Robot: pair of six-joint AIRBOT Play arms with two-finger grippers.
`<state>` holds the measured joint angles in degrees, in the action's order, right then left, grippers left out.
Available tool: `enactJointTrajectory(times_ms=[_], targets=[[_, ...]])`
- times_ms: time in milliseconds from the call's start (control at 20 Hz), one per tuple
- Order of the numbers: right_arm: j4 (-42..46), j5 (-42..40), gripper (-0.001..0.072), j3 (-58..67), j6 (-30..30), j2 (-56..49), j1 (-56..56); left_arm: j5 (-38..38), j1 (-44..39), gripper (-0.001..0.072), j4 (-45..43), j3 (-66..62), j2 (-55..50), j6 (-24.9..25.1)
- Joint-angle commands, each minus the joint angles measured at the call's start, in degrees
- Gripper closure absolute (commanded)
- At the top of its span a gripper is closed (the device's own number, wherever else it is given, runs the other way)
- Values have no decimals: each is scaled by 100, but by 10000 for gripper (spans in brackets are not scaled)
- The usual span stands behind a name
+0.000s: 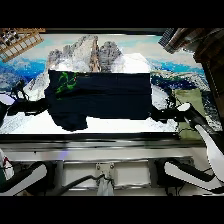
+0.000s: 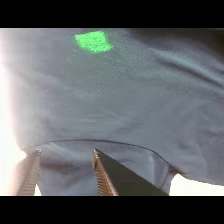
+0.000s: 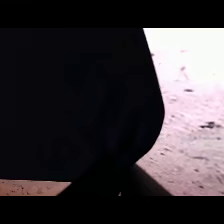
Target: Fold the clothes and pants, and hang the long-sleeved shirts on hangers.
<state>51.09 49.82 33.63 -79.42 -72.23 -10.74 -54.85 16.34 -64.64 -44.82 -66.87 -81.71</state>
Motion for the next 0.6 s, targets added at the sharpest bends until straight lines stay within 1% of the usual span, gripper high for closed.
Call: enactJointTrajectory(times_ms=[0,150,250,350,400,550], targets=[[-24,-243,685,2,9,-42,144,-83,339,194,-44,31,4,-17],[13,-313,686,2,31,-28,144,-140,638,194,-42,170,-2,-4],[13,-332,686,2,74,-28,144,-151,601,196,-20,256,-127,28],[11,-321,686,2,90,-28,144,-120,459,280,0,330,-369,24],[11,-291,686,2,90,-28,144,-90,407,294,28,332,-520,24],[9,-236,686,2,90,-28,144,-68,400,294,417,332,-852,28]])
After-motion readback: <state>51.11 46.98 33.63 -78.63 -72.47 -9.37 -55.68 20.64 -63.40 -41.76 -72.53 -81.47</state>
